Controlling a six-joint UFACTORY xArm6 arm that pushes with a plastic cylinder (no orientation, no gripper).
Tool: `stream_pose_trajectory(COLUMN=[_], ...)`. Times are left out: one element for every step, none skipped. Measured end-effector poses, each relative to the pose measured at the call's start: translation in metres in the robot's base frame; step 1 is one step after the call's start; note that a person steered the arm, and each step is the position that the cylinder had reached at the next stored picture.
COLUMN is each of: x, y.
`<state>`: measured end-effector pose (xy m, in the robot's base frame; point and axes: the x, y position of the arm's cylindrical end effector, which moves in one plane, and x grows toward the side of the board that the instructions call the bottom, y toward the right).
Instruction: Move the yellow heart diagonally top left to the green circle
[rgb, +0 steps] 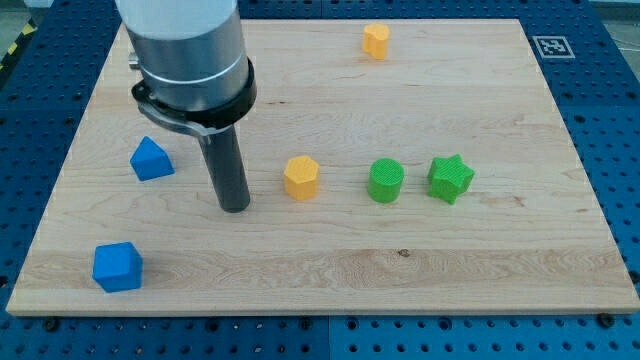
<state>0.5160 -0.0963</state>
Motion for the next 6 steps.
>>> stream_pose_trajectory(x=[0.0, 0.0, 0.0, -0.018, -0.054, -0.083], y=[0.018, 0.041, 0.069, 0.077, 0.077, 0.077])
